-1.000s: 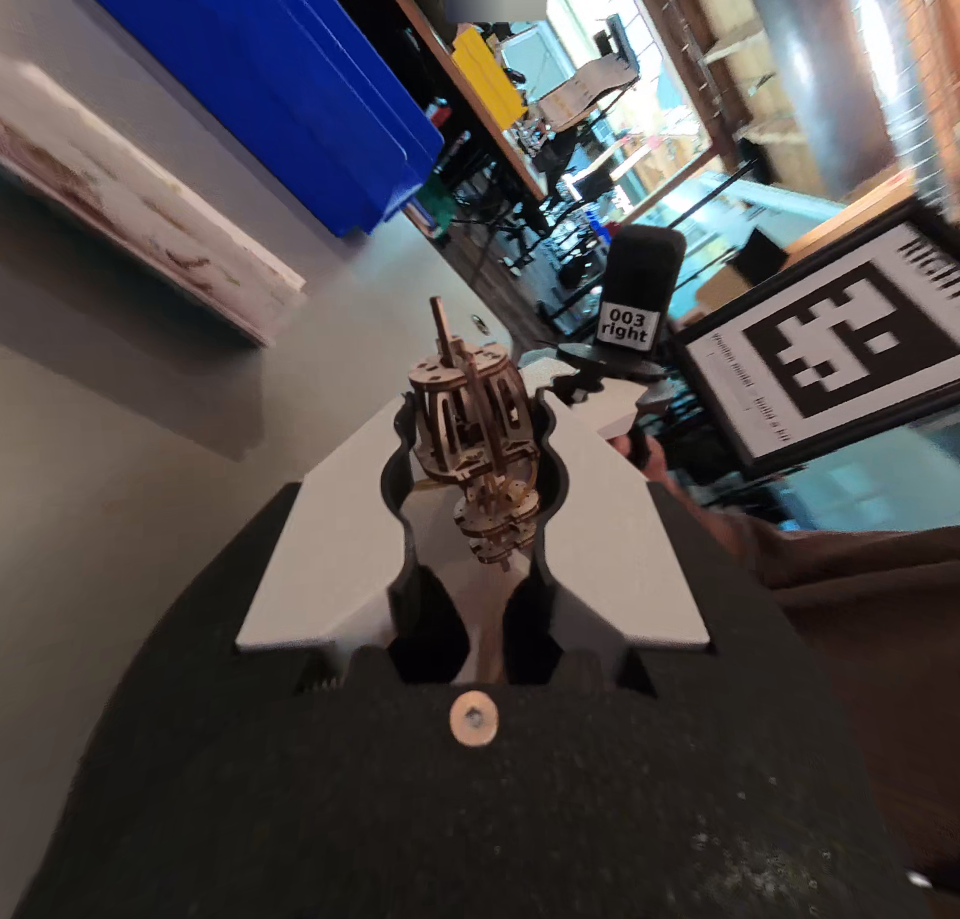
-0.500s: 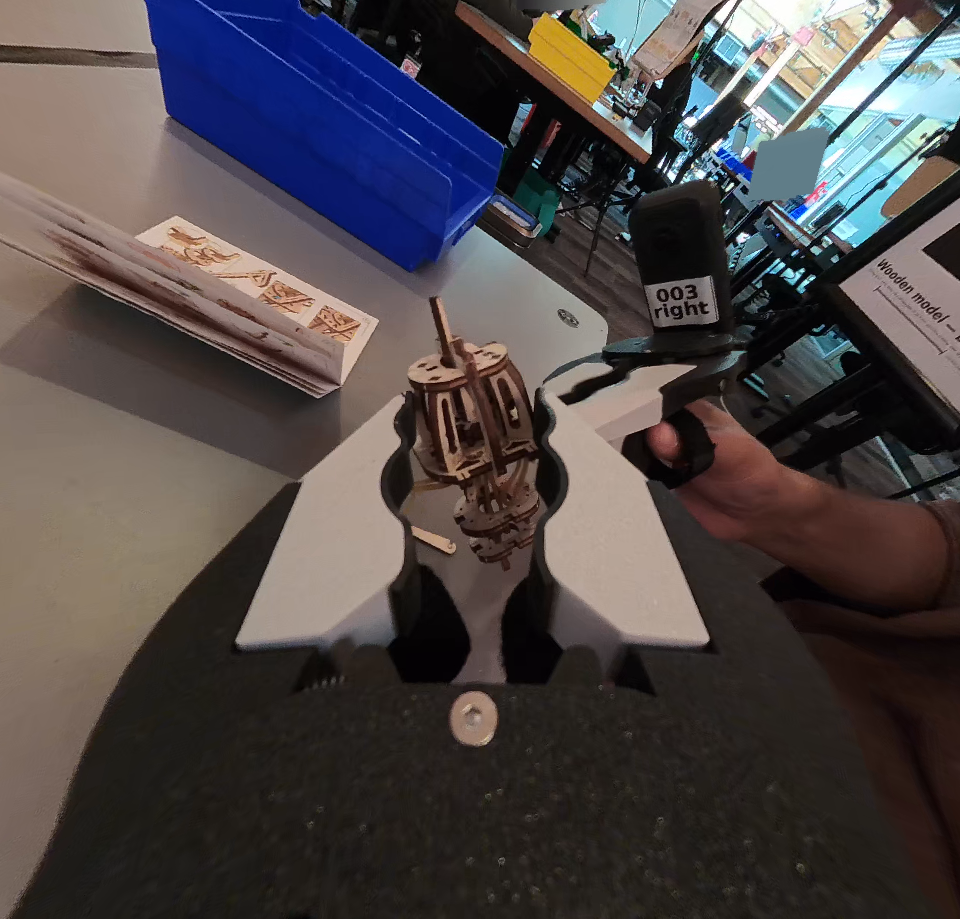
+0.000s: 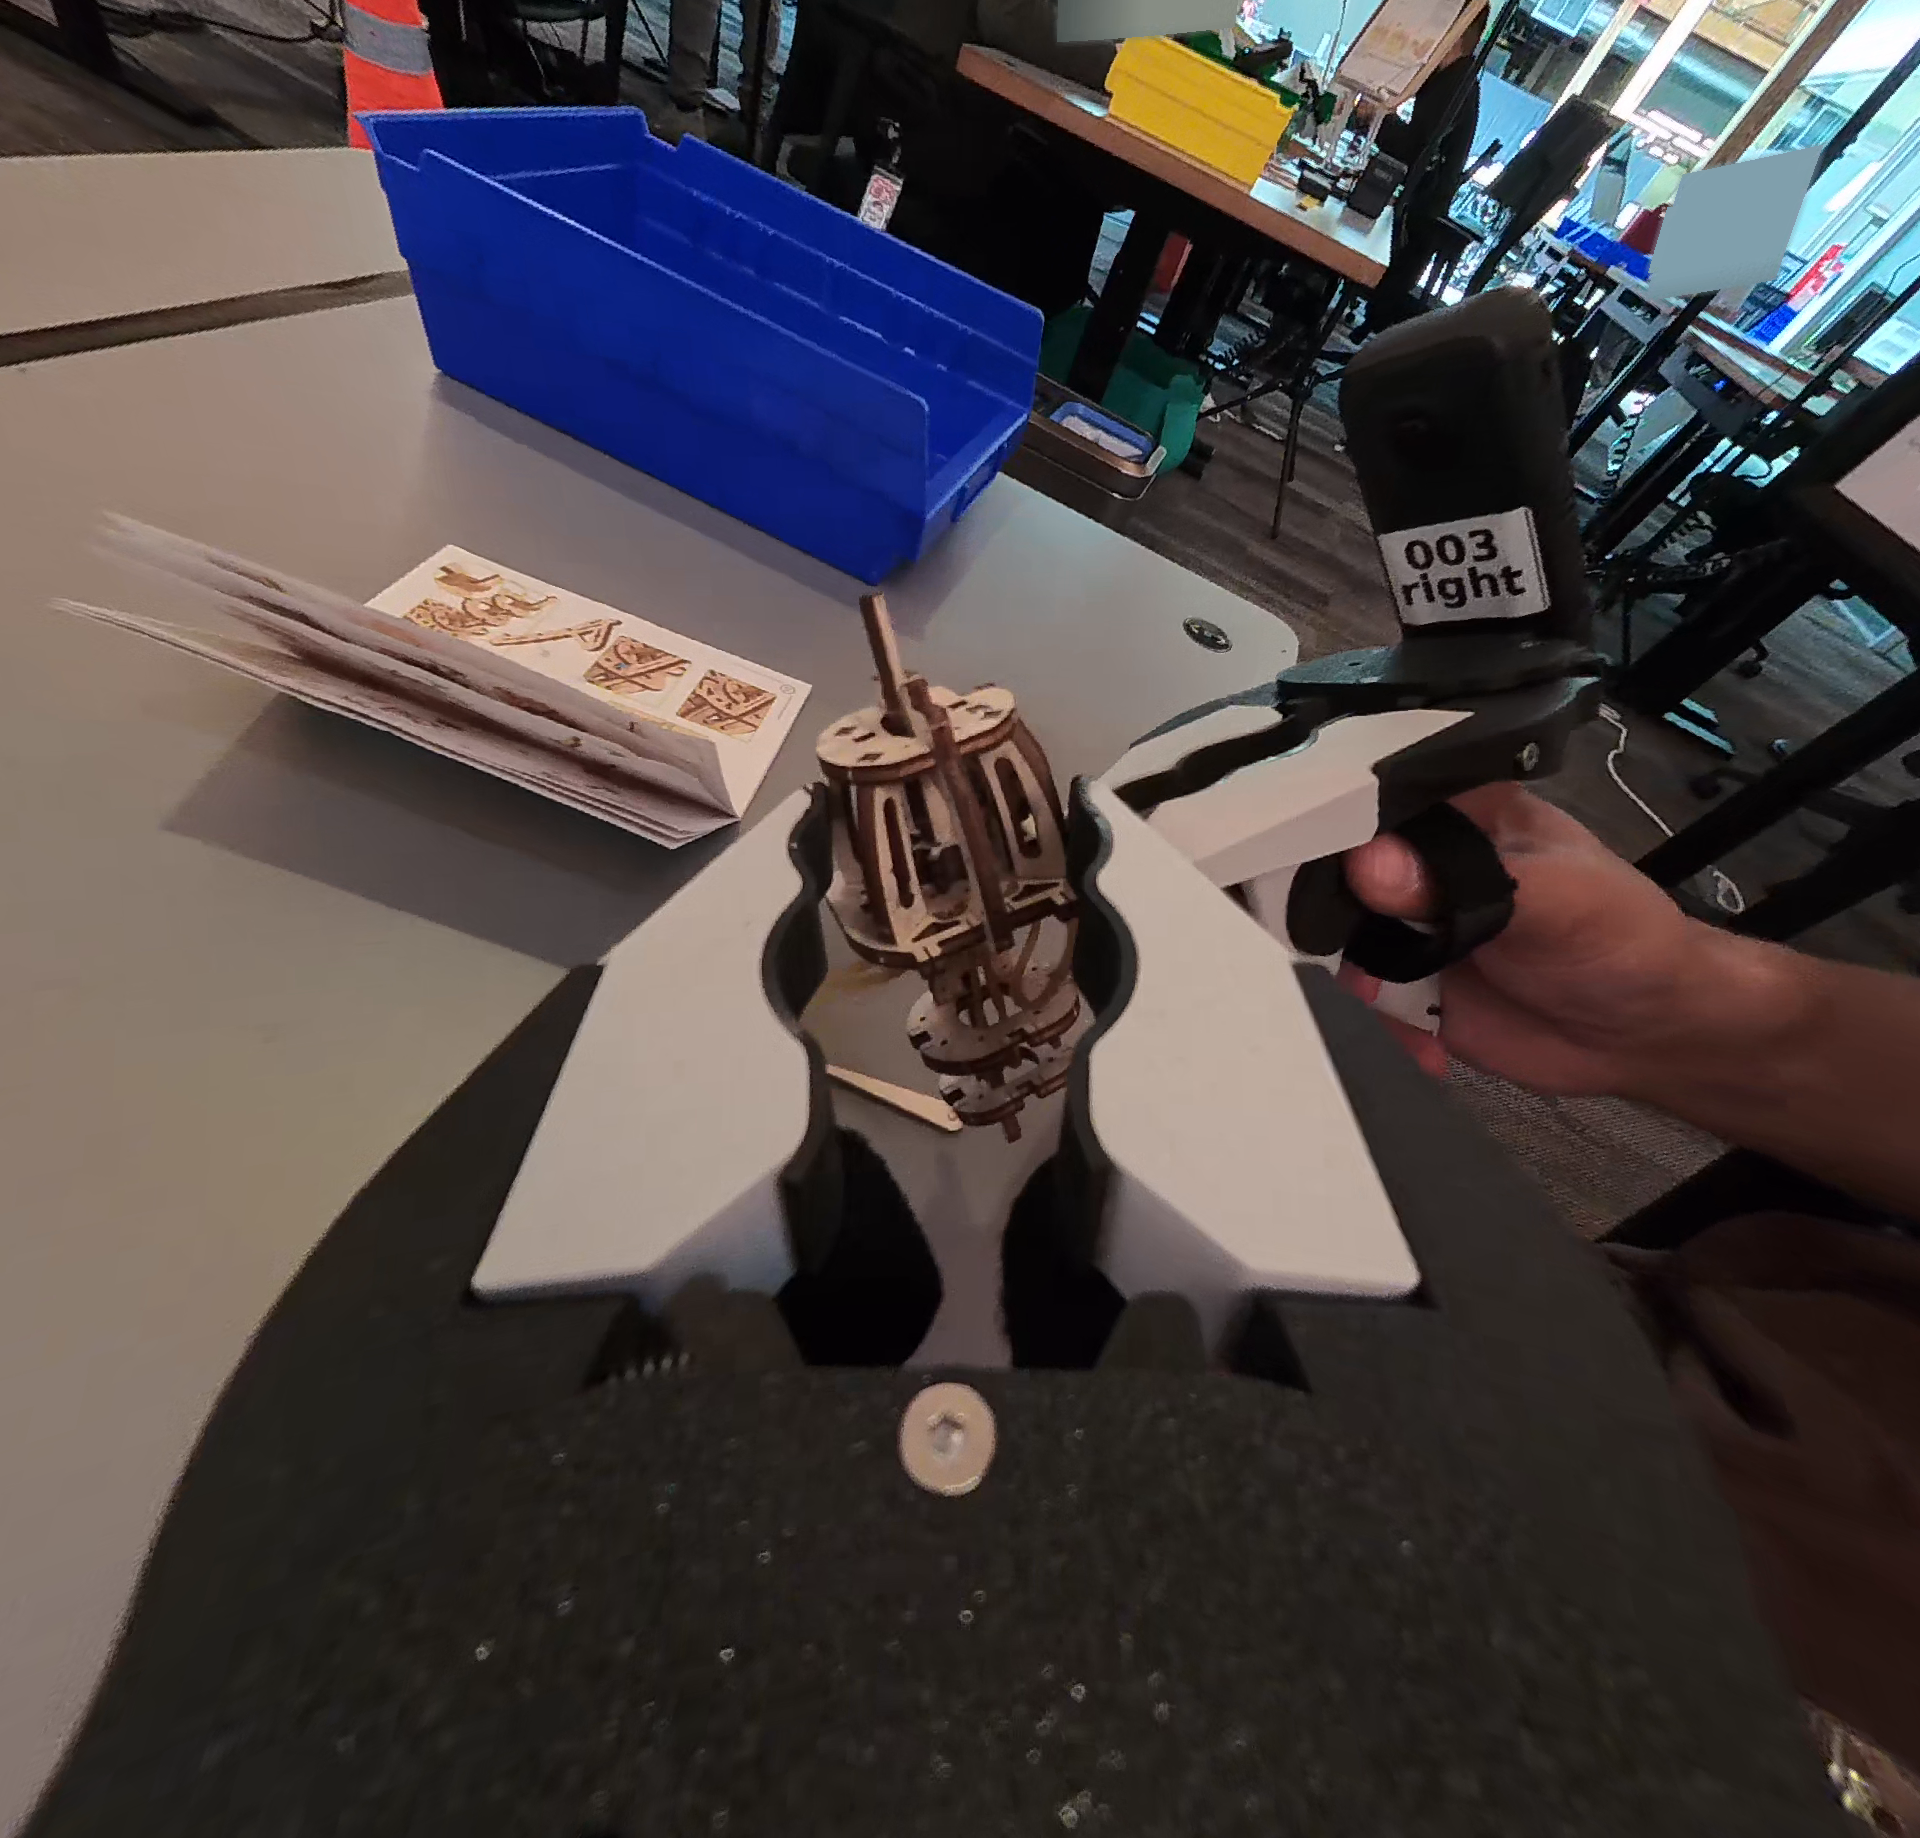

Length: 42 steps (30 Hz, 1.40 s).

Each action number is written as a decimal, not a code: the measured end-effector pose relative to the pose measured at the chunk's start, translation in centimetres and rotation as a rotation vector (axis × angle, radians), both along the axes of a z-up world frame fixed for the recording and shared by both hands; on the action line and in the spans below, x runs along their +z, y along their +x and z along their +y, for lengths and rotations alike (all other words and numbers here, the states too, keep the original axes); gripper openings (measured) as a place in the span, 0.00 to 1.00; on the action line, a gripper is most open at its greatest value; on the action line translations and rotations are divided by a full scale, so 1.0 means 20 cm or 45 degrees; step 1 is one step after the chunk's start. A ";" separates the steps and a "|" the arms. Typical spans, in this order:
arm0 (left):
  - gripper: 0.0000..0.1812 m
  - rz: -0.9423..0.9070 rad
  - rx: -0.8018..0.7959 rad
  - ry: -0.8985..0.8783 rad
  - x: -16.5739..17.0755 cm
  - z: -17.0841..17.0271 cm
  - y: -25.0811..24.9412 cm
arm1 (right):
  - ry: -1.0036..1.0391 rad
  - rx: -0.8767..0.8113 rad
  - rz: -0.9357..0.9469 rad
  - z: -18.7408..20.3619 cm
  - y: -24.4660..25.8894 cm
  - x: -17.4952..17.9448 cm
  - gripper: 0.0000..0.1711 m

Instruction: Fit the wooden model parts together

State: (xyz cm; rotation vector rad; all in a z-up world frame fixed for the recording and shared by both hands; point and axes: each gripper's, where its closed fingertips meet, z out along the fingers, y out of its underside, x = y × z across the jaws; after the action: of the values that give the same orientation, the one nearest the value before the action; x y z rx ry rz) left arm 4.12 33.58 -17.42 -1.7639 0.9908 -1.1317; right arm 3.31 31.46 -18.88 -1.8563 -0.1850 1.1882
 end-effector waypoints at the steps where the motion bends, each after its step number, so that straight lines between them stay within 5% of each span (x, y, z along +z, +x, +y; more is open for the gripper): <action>1: 0.24 0.005 0.002 0.005 0.00 0.00 0.00 | -0.004 -0.004 0.000 0.00 0.00 0.00 0.10; 11: 0.24 0.013 0.035 0.025 0.00 0.02 -0.01 | -0.038 -0.050 -0.051 0.00 -0.01 -0.03 0.19; 22: 0.24 -0.006 0.035 0.027 0.02 0.01 0.00 | 0.041 -0.096 -0.216 0.01 -0.01 -0.04 0.01; 32: 0.24 -0.012 0.025 -0.007 0.01 -0.01 0.02 | 0.109 -0.150 -0.270 0.02 -0.02 -0.01 0.00; 42: 0.24 -0.172 0.015 -0.228 0.03 0.01 0.01 | 0.427 -0.238 -0.657 0.03 -0.01 0.03 0.00</action>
State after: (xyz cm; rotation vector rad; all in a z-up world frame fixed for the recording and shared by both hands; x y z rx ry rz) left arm 4.33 33.75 -16.83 -1.8028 0.8185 -1.3489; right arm 3.15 32.05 -18.29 -1.7961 -0.4567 0.4959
